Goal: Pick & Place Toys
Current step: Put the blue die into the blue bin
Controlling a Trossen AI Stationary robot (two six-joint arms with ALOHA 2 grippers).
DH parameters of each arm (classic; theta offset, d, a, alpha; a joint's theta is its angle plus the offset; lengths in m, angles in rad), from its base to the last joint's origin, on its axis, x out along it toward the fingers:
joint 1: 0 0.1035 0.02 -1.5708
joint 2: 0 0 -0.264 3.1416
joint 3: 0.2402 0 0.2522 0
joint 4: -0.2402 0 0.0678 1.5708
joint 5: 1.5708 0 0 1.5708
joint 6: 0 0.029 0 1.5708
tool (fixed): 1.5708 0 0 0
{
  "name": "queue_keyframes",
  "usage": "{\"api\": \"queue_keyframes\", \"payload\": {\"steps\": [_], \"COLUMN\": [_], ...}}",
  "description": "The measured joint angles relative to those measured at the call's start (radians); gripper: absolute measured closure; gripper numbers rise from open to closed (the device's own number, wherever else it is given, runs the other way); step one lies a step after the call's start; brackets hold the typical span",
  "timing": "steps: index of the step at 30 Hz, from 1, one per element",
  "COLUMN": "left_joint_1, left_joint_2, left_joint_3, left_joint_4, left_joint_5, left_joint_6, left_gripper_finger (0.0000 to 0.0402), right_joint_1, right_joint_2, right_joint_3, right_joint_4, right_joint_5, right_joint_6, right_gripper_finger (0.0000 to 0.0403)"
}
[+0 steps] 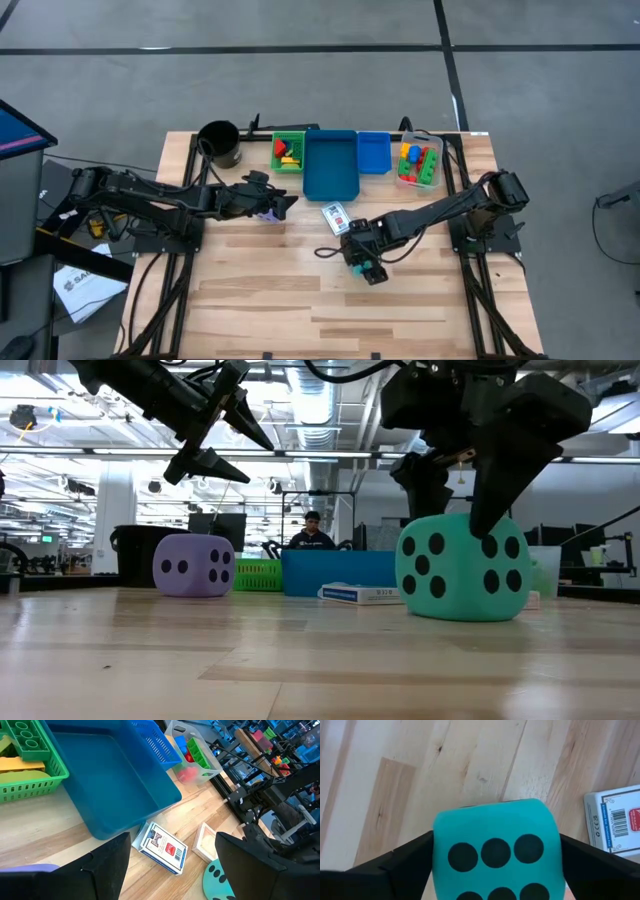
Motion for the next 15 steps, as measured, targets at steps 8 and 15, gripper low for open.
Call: {"api": "queue_keyframes", "payload": {"steps": [8,15], "left_joint_1": [0.000,0.000], "left_joint_2": [0.000,0.000], "left_joint_3": [0.000,0.000], "left_joint_4": [0.000,0.000], "left_joint_5": [0.000,0.000], "left_joint_6": [-0.001,-0.002], "left_gripper_finger": [0.0117,0.0117], "right_joint_1": [-0.002,-0.012], "right_joint_2": [0.006,0.006], "right_joint_3": [0.037,0.119], "right_joint_4": [-0.039,-0.113], "right_joint_5": [0.000,0.038], "right_joint_6": [0.011,-0.005], "right_gripper_finger": [0.0067,0.0064]}}
